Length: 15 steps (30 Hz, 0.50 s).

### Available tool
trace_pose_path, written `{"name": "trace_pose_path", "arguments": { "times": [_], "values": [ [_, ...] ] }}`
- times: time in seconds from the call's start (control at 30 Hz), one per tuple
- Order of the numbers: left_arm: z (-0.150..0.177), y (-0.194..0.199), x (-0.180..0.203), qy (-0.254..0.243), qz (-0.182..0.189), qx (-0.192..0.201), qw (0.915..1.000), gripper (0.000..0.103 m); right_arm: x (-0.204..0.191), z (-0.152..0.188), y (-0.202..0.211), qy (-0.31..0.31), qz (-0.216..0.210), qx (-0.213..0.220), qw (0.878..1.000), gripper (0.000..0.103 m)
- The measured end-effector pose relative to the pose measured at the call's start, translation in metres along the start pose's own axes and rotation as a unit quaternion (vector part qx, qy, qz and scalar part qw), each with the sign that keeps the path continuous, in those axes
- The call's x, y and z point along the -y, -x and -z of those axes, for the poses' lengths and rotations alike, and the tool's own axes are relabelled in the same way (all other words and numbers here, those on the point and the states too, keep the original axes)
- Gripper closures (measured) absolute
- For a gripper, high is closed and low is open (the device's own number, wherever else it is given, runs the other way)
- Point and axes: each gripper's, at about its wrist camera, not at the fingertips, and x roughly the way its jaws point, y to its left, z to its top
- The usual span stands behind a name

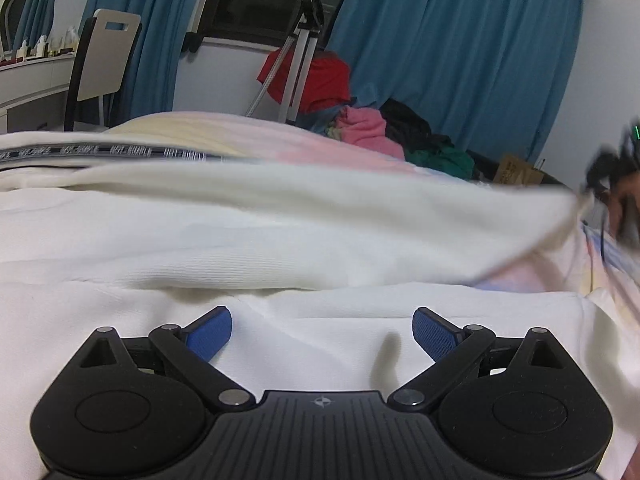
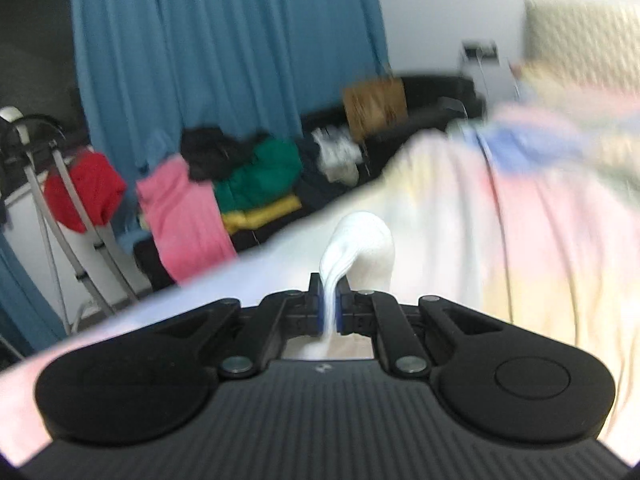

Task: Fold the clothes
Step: 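Grasp the waistband tape with the right gripper and pull it taut across the pants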

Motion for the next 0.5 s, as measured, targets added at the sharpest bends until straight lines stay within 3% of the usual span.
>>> {"name": "trace_pose_path", "arguments": {
  "times": [0.17,0.27,0.37,0.5],
  "values": [
    [-0.002,0.001,-0.002,-0.003,0.001,-0.003,1.0,0.005,0.06,0.076,-0.012,-0.06,0.012,-0.058,0.996,0.094],
    [-0.004,0.003,0.0,-0.012,0.0,0.0,0.9999,0.005,0.076,0.1,-0.011,-0.079,0.001,-0.065,0.995,0.094],
    [-0.004,0.005,0.002,-0.018,0.0,0.001,0.9998,0.005,0.073,0.093,-0.001,-0.067,-0.01,-0.052,0.996,0.095],
    [-0.005,0.012,0.012,-0.024,0.0,0.004,0.9997,0.005,0.076,0.071,0.021,-0.064,-0.031,-0.003,0.997,0.095]
  ]
}}
